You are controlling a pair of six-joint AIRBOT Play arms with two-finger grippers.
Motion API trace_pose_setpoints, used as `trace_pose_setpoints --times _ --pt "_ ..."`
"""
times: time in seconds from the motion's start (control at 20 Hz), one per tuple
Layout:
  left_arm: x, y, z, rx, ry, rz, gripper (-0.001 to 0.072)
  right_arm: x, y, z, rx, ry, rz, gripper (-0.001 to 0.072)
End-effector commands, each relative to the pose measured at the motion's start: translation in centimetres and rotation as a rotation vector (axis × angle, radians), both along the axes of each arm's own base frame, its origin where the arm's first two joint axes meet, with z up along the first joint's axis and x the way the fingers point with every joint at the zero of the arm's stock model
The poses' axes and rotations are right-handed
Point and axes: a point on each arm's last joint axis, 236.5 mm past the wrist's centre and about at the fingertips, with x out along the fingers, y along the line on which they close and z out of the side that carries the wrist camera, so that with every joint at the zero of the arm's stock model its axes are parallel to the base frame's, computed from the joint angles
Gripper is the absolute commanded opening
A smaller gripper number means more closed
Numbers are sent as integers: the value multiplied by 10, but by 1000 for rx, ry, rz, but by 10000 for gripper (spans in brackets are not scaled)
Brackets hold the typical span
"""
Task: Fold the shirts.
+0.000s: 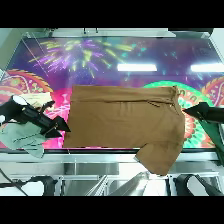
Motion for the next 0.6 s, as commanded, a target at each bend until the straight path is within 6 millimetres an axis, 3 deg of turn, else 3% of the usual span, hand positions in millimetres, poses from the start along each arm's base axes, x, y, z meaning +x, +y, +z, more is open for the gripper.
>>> trace_pose_setpoints --times 0.0,0.1,0.2,0.4,0.45,0.5,0.55 --pt "-10 16 -10 52 -21 40 608 -7 8 7 -9 -48 -14 21" --pt "3 18 -8 55 -74 83 608 -7 10 8 3 -49 -10 21" --pt "5 5 -7 8 -84 69 608 -7 10 8 5 -48 -11 21" --pt "-16 -26 -19 -34 12 -51 607 -10 11 8 24 -25 -19 21" --pt "-22 -31 -22 -44 33 -79 546 -13 10 7 47 5 -38 21" --pt "-25 -33 -24 -47 45 -94 391 -21 9 2 73 66 -67 21" --pt "-26 -34 -25 -53 48 -104 161 -30 7 -5 84 137 -95 21"
